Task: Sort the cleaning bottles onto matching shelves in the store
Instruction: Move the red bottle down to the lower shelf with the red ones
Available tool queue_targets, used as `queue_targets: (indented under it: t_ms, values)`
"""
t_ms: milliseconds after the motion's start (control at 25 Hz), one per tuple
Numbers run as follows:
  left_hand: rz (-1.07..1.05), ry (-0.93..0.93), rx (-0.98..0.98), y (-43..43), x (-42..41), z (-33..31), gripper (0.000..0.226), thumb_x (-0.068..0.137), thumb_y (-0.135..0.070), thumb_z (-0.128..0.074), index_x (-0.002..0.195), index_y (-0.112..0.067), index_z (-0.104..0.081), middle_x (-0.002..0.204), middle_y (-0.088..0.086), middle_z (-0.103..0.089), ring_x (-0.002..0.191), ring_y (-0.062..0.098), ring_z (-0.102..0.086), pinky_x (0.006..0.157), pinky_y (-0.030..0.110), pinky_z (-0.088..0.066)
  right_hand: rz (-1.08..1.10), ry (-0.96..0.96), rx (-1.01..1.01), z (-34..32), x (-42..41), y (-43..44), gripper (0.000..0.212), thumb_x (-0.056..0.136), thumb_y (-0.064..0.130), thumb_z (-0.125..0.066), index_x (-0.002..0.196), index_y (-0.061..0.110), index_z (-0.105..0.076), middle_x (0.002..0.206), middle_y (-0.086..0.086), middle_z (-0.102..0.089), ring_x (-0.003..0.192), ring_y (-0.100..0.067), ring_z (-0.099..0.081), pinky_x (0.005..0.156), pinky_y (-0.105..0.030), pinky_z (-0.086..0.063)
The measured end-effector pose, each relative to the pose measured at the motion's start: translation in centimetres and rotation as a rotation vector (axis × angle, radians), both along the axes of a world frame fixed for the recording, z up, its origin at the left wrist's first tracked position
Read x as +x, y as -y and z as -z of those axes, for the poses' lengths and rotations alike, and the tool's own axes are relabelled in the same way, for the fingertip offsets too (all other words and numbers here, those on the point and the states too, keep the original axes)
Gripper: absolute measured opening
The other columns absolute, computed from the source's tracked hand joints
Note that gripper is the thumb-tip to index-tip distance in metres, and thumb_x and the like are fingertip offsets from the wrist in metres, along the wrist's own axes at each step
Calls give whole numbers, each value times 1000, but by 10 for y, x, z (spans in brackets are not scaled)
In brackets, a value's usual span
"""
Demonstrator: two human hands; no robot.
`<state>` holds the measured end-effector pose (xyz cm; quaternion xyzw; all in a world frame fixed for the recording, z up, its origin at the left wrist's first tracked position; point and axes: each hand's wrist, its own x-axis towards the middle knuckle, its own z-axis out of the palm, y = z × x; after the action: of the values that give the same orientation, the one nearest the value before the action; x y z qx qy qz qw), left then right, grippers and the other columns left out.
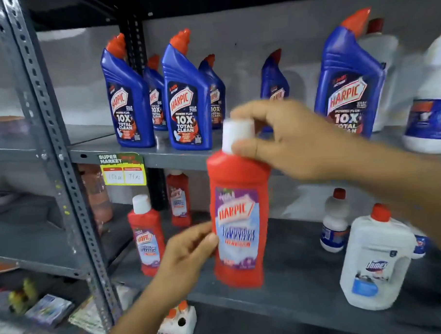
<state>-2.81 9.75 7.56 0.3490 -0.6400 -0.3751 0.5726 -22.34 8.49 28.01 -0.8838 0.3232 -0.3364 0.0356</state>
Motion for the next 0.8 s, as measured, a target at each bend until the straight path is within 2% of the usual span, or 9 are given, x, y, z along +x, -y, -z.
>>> queue_targets:
  t_ms: [80,120,240,360,520,680,800]
  values:
    - [24,-57,119,13,5,44,25,95,-17,-55,115,-20,-69,114,3,-75,106,18,-70,83,22,-56,21,-29,132,49,8,17,34,81,37,-66,114,29,-57,97,15,-65,78,-2,-59,75,-31,-50]
    - [11,-55,157,23,7,64,27,96,-11,-52,115,-20,-69,114,3,-75,106,18,-70,83,21,-56,53,-51,168,72,13,28,37,82,37,-65,116,30,-55,99,13,-65,79,-4,-58,74,-30,-48]
    - [-27,-21,231,58,15,109,28,97,-8,-49,119,-15,-65,117,5,-73,109,19,-68,87,23,-55,155,-116,257,127,27,68,43,84,33,-62,124,26,-51,115,-5,-65,100,-24,-60,82,-31,-45]
    - [-98,-14,303,87,19,140,24,96,-11,-53,113,-18,-67,110,-1,-76,105,19,-70,81,20,-56,229,-124,351,162,41,101,49,87,31,-60,133,25,-45,129,-13,-60,113,-31,-56,89,-32,-44]
    - [-138,-54,406,106,25,169,21,95,-18,-56,108,-26,-71,109,0,-76,100,14,-71,73,20,-57,253,-107,360,186,51,121,53,89,32,-56,139,23,-41,138,-11,-55,119,-29,-56,92,-35,-46]
    - [-108,-46,480,111,29,172,24,96,-18,-53,117,-16,-64,115,4,-74,103,16,-71,79,24,-58,292,-141,351,192,56,121,59,94,35,-51,147,23,-27,148,-9,-44,126,-28,-50,97,-41,-47]
    - [-281,48,417,95,21,148,24,98,-12,-48,119,-16,-59,130,13,-63,106,8,-64,88,17,-52,252,-141,335,180,52,95,65,95,33,-51,149,24,-17,152,-5,-34,132,-25,-42,103,-41,-44]
